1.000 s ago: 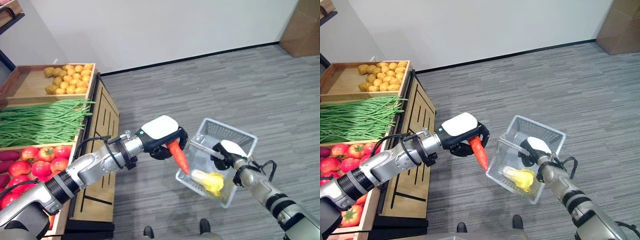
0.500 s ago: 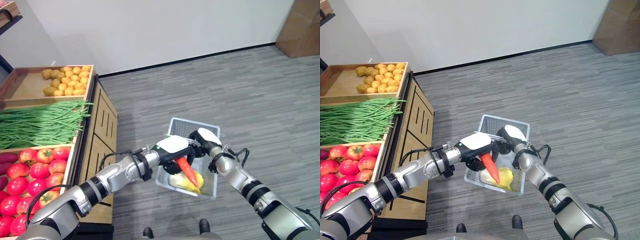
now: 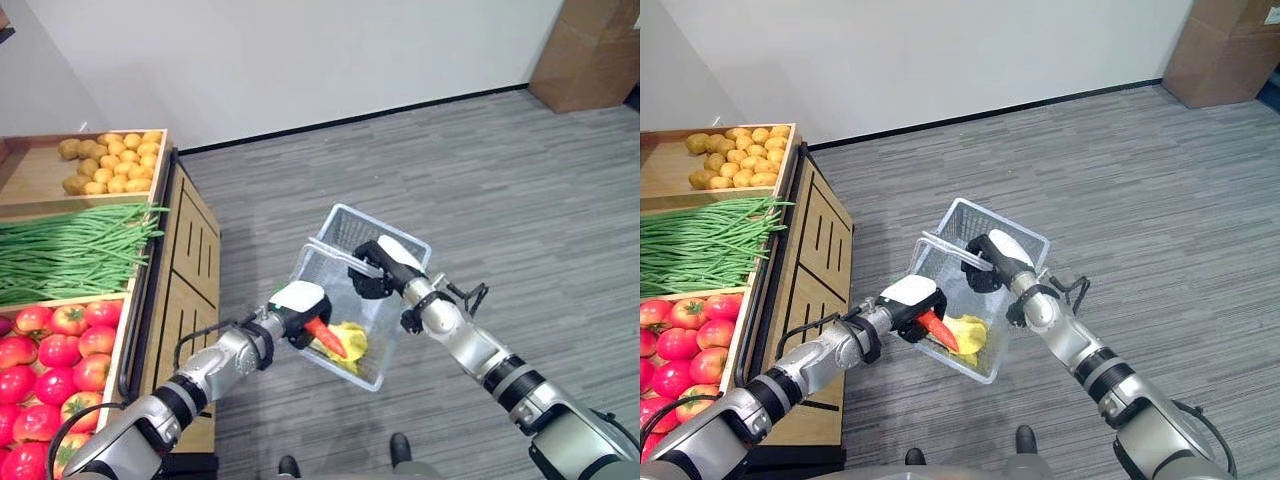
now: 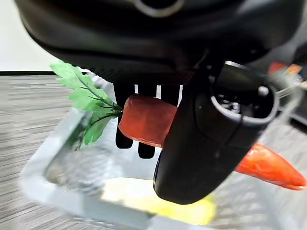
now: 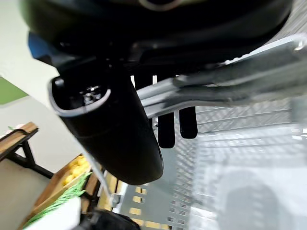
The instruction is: Get the vegetables into the basket
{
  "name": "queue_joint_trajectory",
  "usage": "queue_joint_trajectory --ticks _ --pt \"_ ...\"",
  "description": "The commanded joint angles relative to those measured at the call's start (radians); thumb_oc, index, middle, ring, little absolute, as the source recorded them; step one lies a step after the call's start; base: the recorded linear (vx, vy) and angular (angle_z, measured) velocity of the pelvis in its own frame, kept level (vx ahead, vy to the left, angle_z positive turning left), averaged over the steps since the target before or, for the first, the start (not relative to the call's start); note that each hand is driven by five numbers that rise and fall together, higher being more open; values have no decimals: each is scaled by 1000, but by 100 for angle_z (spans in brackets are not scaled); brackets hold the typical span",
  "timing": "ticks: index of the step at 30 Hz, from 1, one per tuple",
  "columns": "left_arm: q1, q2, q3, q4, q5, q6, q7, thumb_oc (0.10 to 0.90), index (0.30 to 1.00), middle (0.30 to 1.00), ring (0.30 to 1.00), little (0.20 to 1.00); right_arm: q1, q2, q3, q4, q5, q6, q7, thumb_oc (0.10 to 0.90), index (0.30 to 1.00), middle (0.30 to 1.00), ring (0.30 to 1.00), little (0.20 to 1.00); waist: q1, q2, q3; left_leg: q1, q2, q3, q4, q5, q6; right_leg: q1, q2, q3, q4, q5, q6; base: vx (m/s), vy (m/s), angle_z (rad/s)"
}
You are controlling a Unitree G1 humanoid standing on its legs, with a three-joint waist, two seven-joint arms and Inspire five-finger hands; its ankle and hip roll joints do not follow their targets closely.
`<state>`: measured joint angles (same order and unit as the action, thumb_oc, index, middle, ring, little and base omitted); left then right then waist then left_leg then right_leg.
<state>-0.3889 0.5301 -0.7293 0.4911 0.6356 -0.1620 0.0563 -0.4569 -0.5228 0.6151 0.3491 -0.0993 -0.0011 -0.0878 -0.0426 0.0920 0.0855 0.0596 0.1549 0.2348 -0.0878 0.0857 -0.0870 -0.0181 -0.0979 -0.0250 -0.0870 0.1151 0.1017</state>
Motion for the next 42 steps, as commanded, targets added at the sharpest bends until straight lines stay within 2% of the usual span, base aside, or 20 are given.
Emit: queue_joint_trajectory --ticks 1,5,6,7,9,10,11,12,13,14,25,33,35,36,37,38,40,41,42 --pt "-88 15 69 58 51 26 109 400 300 300 300 300 -105 65 -54 -184 115 -125 -23 400 300 300 300 300 4 -79 -83 -8 -3 -39 1 -26 -29 31 -40 -44 0 -49 55 0 0 0" --pt "-62 7 107 84 86 60 137 400 300 300 300 300 -89 60 -44 -239 139 -124 -6 400 300 300 300 300 3 -81 -79 -9 0 -37 1 -25 -32 30 -38 -44 0 -50 54 0 0 0" --pt "-62 6 108 84 86 60 138 467 393 393 393 393 -88 60 -43 -240 139 -124 -6 400 300 300 300 300 3 -81 -80 -9 0 -37 1 -25 -32 30 -38 -44 0 -50 54 0 0 0" --pt "-58 4 113 87 92 66 144 567 533 533 533 533 -84 60 -40 -249 143 -124 -1 400 300 300 300 300 3 -81 -79 -8 1 -36 1 -24 -32 30 -38 -44 0 -50 54 0 0 0" --pt "-48 -2 126 99 91 75 151 476 407 407 407 407 -78 65 -34 -252 149 -123 1 400 300 300 300 300 3 -83 -77 -9 3 -35 1 -23 -33 29 -37 -44 0 -50 54 0 0 0" --pt "-42 -5 133 100 90 79 154 463 388 388 388 388 -72 68 -29 -253 154 -122 5 400 300 300 300 300 3 -82 -77 -9 5 -35 1 -23 -33 28 -37 -44 0 -49 54 0 0 0" --pt "-39 -8 137 102 91 82 157 492 429 429 429 429 -68 71 -25 -250 155 -119 5 400 300 300 300 300 3 -82 -76 -8 6 -34 1 -22 -34 28 -36 -45 0 -49 53 0 0 0" --pt "-36 -11 140 101 92 84 160 492 429 429 429 429 -61 76 -24 -250 157 -119 5 400 300 300 300 300 3 -82 -76 -8 6 -33 1 -22 -34 28 -36 -44 0 -49 53 0 0 0" --pt "-31 -13 143 103 93 87 164 598 577 577 577 577 -55 79 -23 -249 159 -118 5 400 300 300 300 300 2 -82 -75 -8 6 -34 1 -21 -34 29 -36 -44 0 -49 52 0 0 0" --pt "-28 -15 145 105 97 91 168 900 1000 1000 1000 1000 -51 83 -21 -251 161 -119 5 400 300 300 300 300 2 -82 -75 -8 6 -33 1 -21 -34 30 -35 -44 0 -50 52 4 -3 -3" --pt "-12 -29 133 53 117 87 198 900 1000 1000 1000 1000 -31 99 -2 -234 186 -116 3 400 300 300 300 300 4 -80 -67 -14 4 -39 1 -20 -35 30 -41 -54 0 -49 53 0 0 0" --pt "47 -4 151 -22 92 58 203 900 1000 1000 1000 1000 16 94 -43 -165 135 -100 -23 400 300 300 300 300 13 -82 -70 -13 -2 -49 1 -20 -33 40 -44 -64 0 -52 54 0 0 0" --pt "86 7 184 -46 31 32 204 900 1000 1000 1000 1000 38 82 -79 -141 114 -86 -37 400 300 300 300 300 17 -82 -70 -14 -3 -54 1 -19 -32 41 -46 -68 0 -52 54 -1 -1 2" --pt "62 -18 153 -54 33 48 183 900 1000 1000 1000 1000 45 90 -86 -104 99 -85 -42 400 300 300 300 300 14 -83 -71 -13 -4 -55 1 -20 -32 42 -46 -71 0 -52 56 3 0 5" --pt "105 -19 159 -98 -51 11 138 900 1000 1000 1000 1000 87 72 -130 -70 87 -72 -57 400 300 300 300 300 17 -81 -70 -14 -7 -60 1 -20 -29 45 -48 -75 0 -51 55 7 2 9" --pt "110 -13 158 -107 -57 13 130 900 1000 1000 1000 1000 94 73 -131 -71 86 -73 -57 400 300 300 300 300 17 -82 -73 -14 -7 -62 1 -20 -29 46 -48 -77 0 -52 55 5 4 9" --pt "200 23 196 -174 -180 -40 66 900 1000 1000 1000 1000 147 46 -199 -37 77 -68 -56 400 300 300 300 300 29 -79 -73 -16 -11 -74 1 -19 -27 52 -51 -86 0 -52 55 4 10 14" --pt "290 58 240 -226 -296 -68 15 900 1000 1000 1000 1000 193 33 -253 -3 77 -74 -57 400 300 300 300 300 40 -78 -75 -19 -15 -86 1 -18 -25 58 -53 -99 0 -53 56 4 16 24" --pt "293 61 242 -230 -298 -67 12 900 1000 1000 1000 1000 195 34 -253 -3 77 -75 -57 400 300 300 300 300 38 -79 -76 -19 -15 -87 1 -18 -25 58 -53 -100 0 -53 56 6 13 30"
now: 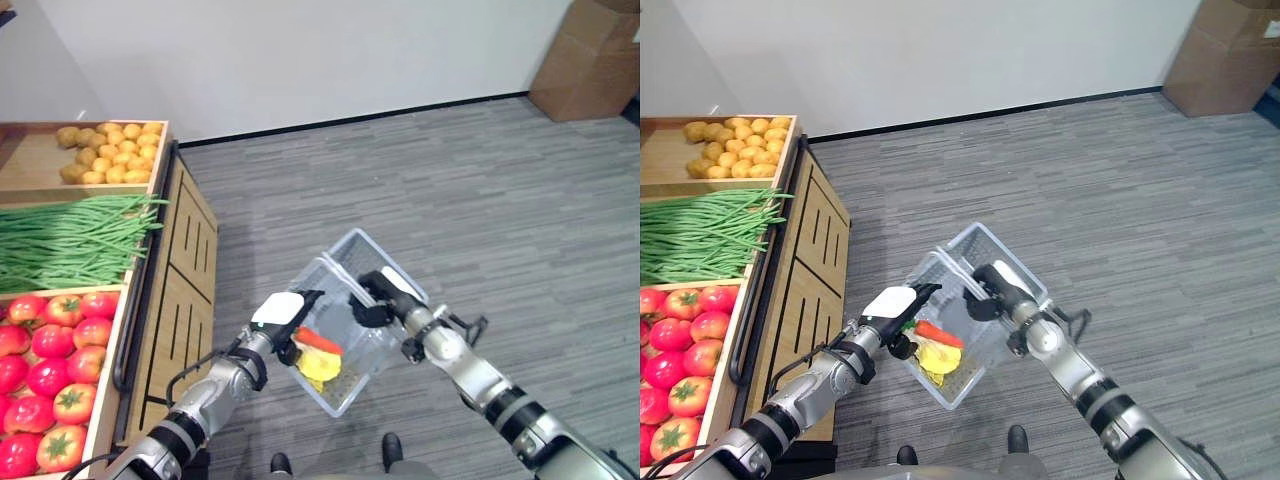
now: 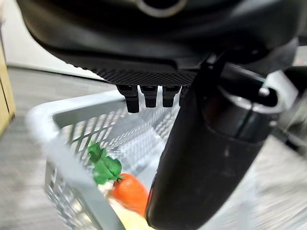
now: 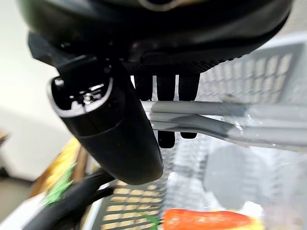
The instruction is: Get the vegetables into the basket
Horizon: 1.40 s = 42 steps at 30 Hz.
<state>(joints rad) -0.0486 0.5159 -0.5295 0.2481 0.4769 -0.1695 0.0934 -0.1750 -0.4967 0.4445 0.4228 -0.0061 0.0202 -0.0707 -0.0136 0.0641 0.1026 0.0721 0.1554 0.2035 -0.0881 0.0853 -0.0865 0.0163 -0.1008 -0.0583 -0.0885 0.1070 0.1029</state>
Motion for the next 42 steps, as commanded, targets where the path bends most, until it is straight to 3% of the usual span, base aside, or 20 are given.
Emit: queue_joint_trajectory --ticks 1,5,10,13,17,22,25,33,37,41,42 --pt "-6 91 62 1 -185 -69 -47 900 1000 1000 1000 1000 -67 -5 -107 -51 -34 -100 -74 400 300 300 300 300 15 -52 -94 -34 -18 -65 1 -16 -25 26 -52 -74 1 -46 55 8 -2 30" --pt "170 123 175 55 -348 -67 -125 900 1000 1000 1000 1000 25 -51 -228 35 -100 -102 -78 400 300 300 300 300 47 -58 -92 -50 -27 -99 1 -9 -22 35 -59 -106 1 -47 59 4 3 23" --pt "245 102 231 185 -365 -57 -141 900 1000 1000 1000 1000 72 -48 -292 153 -131 -107 -97 400 300 300 300 300 70 -64 -88 -65 -34 -129 1 -3 -20 41 -67 -133 1 -46 62 -12 1 21" --pt "262 37 268 365 -310 -38 -105 900 1000 1000 1000 1000 91 -42 -318 277 -160 -117 -129 400 300 300 300 300 85 -69 -83 -79 -38 -152 1 4 -18 44 -71 -153 1 -48 64 -17 -2 25" --pt "225 -133 329 714 -293 40 -17 900 1000 1000 1000 1000 110 -14 -338 466 -175 -94 -162 400 300 300 300 300 94 -76 -70 -95 -45 -183 1 11 -13 50 -75 -181 1 -47 62 -13 1 25" --pt "183 -182 396 894 -318 71 22 900 1000 1000 1000 1000 121 9 -331 604 -175 -86 -159 400 300 300 300 300 98 -87 -64 -104 -48 -189 1 12 -11 47 -76 -191 1 -44 62 -5 11 13" --pt "170 -185 393 959 -267 80 47 900 1000 1000 1000 1000 118 26 -304 713 -203 -77 -158 400 300 300 300 300 107 -99 -50 -111 -55 -188 1 8 -6 41 -87 -196 1 -36 70 7 45 6" --pt "156 -203 401 1004 -270 95 69 900 1000 1000 1000 1000 115 50 -296 785 -230 -63 -188 400 300 300 300 300 127 -129 -18 -130 -92 -184 45 -33 25 31 -128 -188 26 -20 88 17 95 0" --pt "151 -205 393 991 -277 96 69 900 1000 1000 1000 1000 118 62 -331 830 -196 -56 -195 400 300 300 300 300 143 -147 -1 -158 -128 -217 106 -73 55 16 -164 -195 114 -32 98 41 161 9" --pt "139 -198 419 972 -347 106 82 900 1000 1000 1000 1000 107 87 -354 843 -143 -52 -202 400 300 300 300 300 143 -149 25 -162 -166 -275 137 -84 93 -71 -199 -158 346 65 103 37 146 31" --pt "138 -198 419 972 -347 106 82 900 1000 1000 1000 1000 107 87 -354 844 -143 -52 -202 400 300 300 300 300 143 -150 25 -164 -167 -275 138 -84 93 -73 -201 -157 350 64 104 46 108 40"
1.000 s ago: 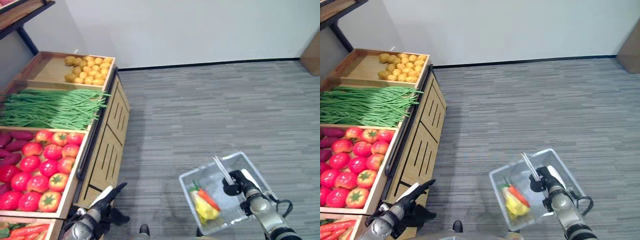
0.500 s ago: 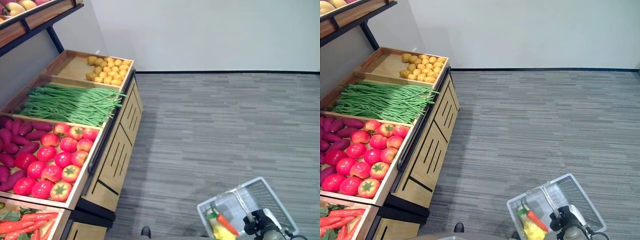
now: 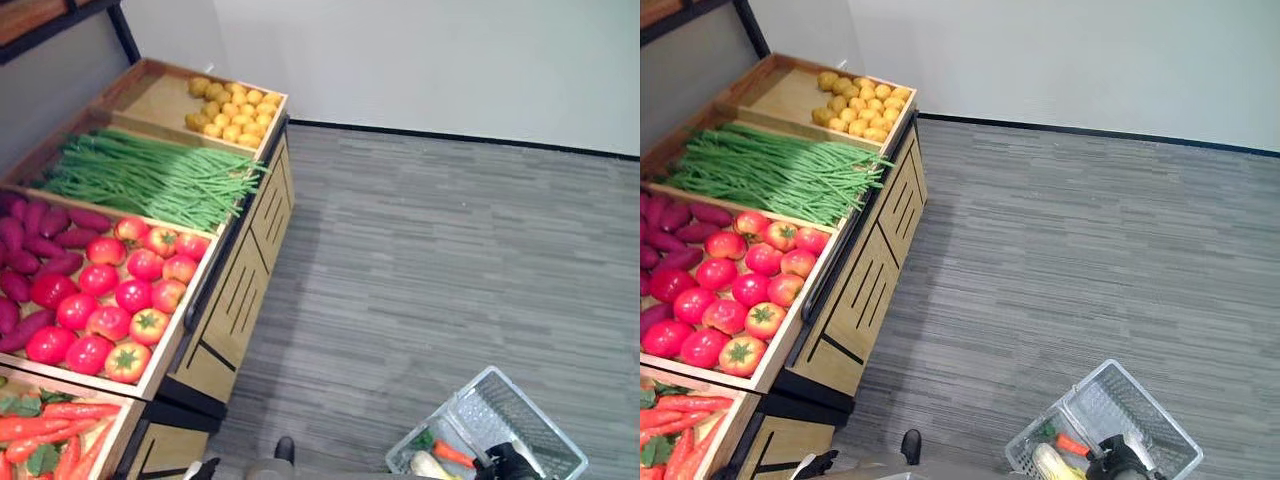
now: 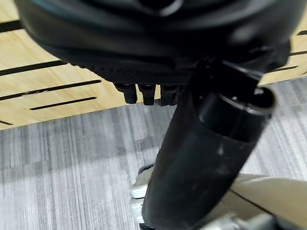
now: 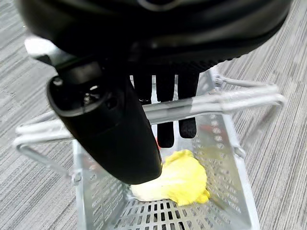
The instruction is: Get the vegetables into the basket
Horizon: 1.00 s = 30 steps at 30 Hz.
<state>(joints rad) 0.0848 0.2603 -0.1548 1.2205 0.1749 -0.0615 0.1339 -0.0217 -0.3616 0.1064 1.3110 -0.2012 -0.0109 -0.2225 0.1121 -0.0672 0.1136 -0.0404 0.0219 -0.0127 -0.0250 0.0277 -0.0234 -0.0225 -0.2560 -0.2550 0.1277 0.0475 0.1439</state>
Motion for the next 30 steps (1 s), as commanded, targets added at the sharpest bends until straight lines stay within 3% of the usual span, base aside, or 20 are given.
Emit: queue_joint_trajectory --ticks 1,3,5,6,7,10,11,13,16,18,19,20,22,24,26,30 --pt "-2 60 39 2 -41 -1 40 900 1000 1000 1000 1000 -49 -43 -15 -38 61 -21 -52 400 300 300 300 300 15 -15 22 -44 -40 -78 80 -31 37 -46 -34 69 185 123 53 75 63 44" --pt "-16 63 24 7 -35 -2 38 900 1000 1000 1000 1000 -36 -26 -8 -35 83 -32 -43 400 300 300 300 300 -10 -5 24 -29 -55 -141 85 -36 43 -98 36 159 205 90 24 197 61 43" --pt "-22 61 22 9 -37 -2 40 900 1000 1000 1000 1000 -36 -22 -5 -26 90 -34 -42 400 300 300 300 300 -18 0 25 -18 -57 -166 83 -39 42 -113 62 178 189 58 11 181 -35 93" --pt "-47 63 21 24 -47 -3 45 900 1000 1000 1000 1000 -43 -14 5 -23 101 -36 -44 400 300 300 300 300 -38 5 33 -5 -63 -222 85 -41 34 -143 104 252 122 11 4 130 -75 132" --pt "-47 63 21 25 -47 -3 45 900 1000 1000 1000 1000 -43 -14 5 -23 101 -36 -44 400 300 300 300 300 -42 7 35 -1 -62 -226 85 -43 33 -138 105 248 121 8 3 168 -111 119" --pt "-111 68 -4 55 -46 -3 60 900 1000 1000 1000 1000 -31 -2 33 -26 112 -42 -46 400 300 300 300 300 -81 -10 51 14 -80 -341 80 -58 9 -170 165 426 16 8 25 177 -220 119" --pt "-110 68 -6 56 -39 -3 68 900 1000 1000 1000 1000 -22 2 30 -24 108 -43 -43 400 300 300 300 300 -70 -16 50 7 -75 -369 89 -56 -6 -149 148 372 9 -6 18 181 -479 192" --pt "-100 66 -17 55 -35 -9 75 900 1000 1000 1000 1000 -20 -8 61 -7 85 -48 -31 400 300 300 300 300 -58 -7 29 -23 -32 -412 84 -41 -43 -118 162 312 -45 -17 -5 118 -597 230" --pt "-83 60 -29 40 -45 -17 80 900 1000 1000 1000 1000 -22 -40 72 -13 74 -59 -35 400 300 300 300 300 -45 30 25 -60 30 -468 6 65 -104 -85 198 222 -109 -22 -39 -7 -461 110" --pt "-87 56 -34 37 -51 -17 83 900 1000 1000 1000 1000 -22 -45 71 -15 75 -59 -38 400 300 300 300 300 -49 38 31 -75 38 -456 -17 96 -113 -81 197 198 -119 -21 -43 -76 -120 56" --pt "-102 49 -35 33 -63 -14 85 900 1000 1000 1000 1000 -29 -55 72 -15 73 -57 -37 400 300 300 300 300 -56 45 42 -99 50 -391 -22 111 -109 -76 186 174 -122 -22 -45 -112 -29 40" --pt "-114 34 -32 27 -61 -12 87 900 1000 1000 1000 1000 -49 -69 60 -23 83 -54 -46 400 300 300 300 300 -82 43 56 -95 94 -146 10 78 -79 -68 158 135 -134 -7 -44 -145 -16 130" --pt "-118 17 -34 25 -56 -6 83 900 1000 1000 1000 1000 -47 -68 42 -24 97 -51 -47 400 300 300 300 300 -114 46 44 -66 139 40 68 50 -79 -78 129 84 -132 -1 -41 -134 43 157" --pt "-120 9 -37 27 -49 0 76 900 1000 1000 1000 1000 -35 -66 28 -21 98 -45 -40 400 300 300 300 300 -144 61 29 -21 165 124 96 37 -88 -77 109 18 -115 -7 -41 -69 99 77" --pt "-114 6 -40 22 -45 2 73 900 1000 1000 1000 1000 -26 -61 18 -19 99 -40 -36 400 300 300 300 300 -153 70 17 -6 162 151 60 26 -88 -70 96 -9 -106 -7 -33 9 134 79" --pt "-103 11 -50 19 -22 4 65 900 1000 1000 1000 1000 -20 -48 20 -16 81 -29 -27 400 300 300 300 300 -143 61 3 10 127 144 -3 8 -68 -58 59 -26 -99 18 -5 25 217 64"
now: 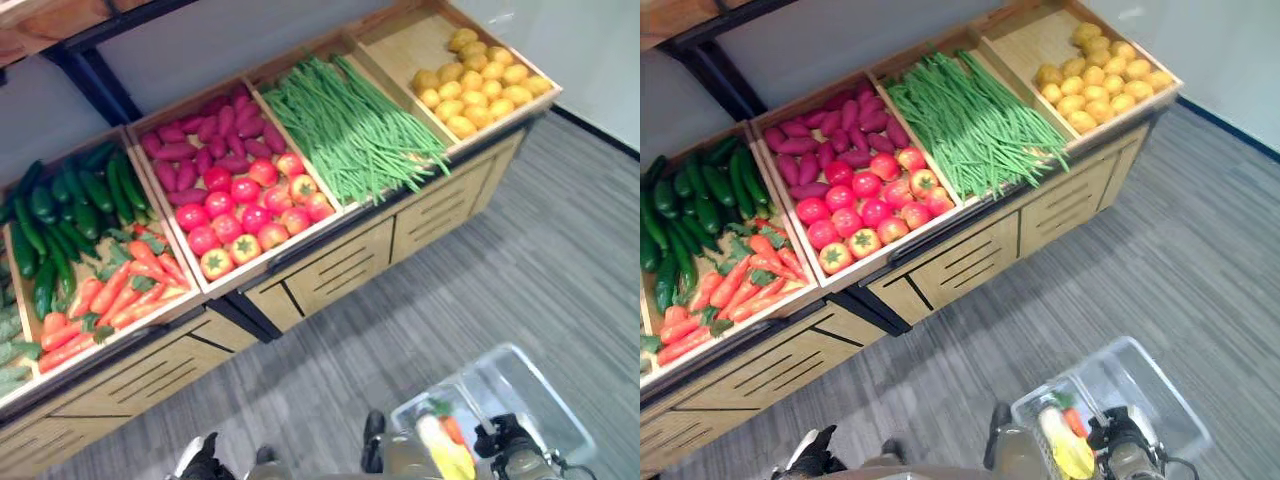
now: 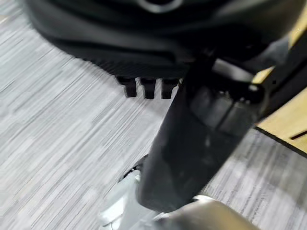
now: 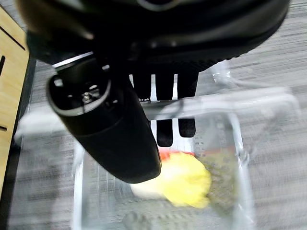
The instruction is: Get the vegetables into the basket
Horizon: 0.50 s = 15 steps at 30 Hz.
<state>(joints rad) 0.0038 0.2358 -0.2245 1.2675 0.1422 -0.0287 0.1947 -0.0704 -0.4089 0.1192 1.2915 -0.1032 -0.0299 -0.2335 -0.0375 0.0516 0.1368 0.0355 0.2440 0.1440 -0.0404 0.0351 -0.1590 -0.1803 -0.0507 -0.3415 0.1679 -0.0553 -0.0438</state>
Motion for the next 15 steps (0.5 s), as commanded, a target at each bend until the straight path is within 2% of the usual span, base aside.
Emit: queue_joint_trajectory --ticks 1,6,12,15 --pt "-21 39 20 -28 12 -31 5 900 1000 1000 1000 1000 27 4 7 5 -19 -8 -14 400 300 300 300 300 8 -65 -20 -65 -104 -12 6 -4 73 97 -156 61 -138 129 189 -18 197 -8" --pt "-29 56 18 -32 11 -30 9 900 1000 1000 1000 1000 0 34 26 13 -31 2 -12 400 300 300 300 300 27 -110 -12 -69 -158 -17 -17 -21 103 83 -209 72 -143 184 231 -44 223 -10" --pt "-30 64 21 -25 18 -28 7 900 1000 1000 1000 1000 -1 62 33 26 -33 11 -8 400 300 300 300 300 40 -143 -17 -61 -198 -25 -24 -36 130 87 -241 84 -139 214 253 -23 134 9" --pt "-22 66 21 -38 19 -24 4 900 1000 1000 1000 1000 4 63 27 30 -31 16 -6 400 300 300 300 300 44 -146 -19 -56 -211 -31 -28 -41 140 86 -251 94 -106 211 256 -13 93 6"
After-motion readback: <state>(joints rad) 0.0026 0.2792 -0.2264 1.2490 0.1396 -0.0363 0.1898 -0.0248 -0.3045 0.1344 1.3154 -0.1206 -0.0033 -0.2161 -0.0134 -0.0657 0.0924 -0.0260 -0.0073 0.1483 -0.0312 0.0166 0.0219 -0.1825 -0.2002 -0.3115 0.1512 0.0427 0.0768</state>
